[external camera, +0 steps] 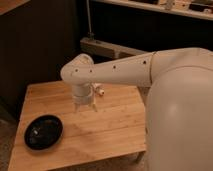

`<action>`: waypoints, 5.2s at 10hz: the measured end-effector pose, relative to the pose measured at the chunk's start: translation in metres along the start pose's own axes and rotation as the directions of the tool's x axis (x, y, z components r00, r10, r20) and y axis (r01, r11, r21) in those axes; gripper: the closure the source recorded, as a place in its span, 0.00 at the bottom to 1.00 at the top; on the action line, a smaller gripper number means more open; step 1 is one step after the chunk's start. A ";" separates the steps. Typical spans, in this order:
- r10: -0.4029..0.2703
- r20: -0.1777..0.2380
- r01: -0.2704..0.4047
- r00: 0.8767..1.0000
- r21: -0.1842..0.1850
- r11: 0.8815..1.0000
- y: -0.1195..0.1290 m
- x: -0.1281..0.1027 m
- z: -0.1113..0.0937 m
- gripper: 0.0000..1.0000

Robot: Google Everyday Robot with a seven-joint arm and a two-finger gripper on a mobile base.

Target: Place the bottle in the ceramic bowl

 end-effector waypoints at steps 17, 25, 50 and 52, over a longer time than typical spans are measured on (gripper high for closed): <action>0.000 0.000 0.000 1.000 0.000 1.000 0.000 0.000 0.000 0.35; -0.176 0.224 0.172 0.959 0.036 0.984 -0.019 -0.066 -0.017 0.35; -0.272 0.217 0.312 0.937 -0.176 0.934 -0.059 -0.281 0.125 0.35; -0.274 0.204 0.310 0.940 -0.172 0.935 -0.057 -0.283 0.135 0.35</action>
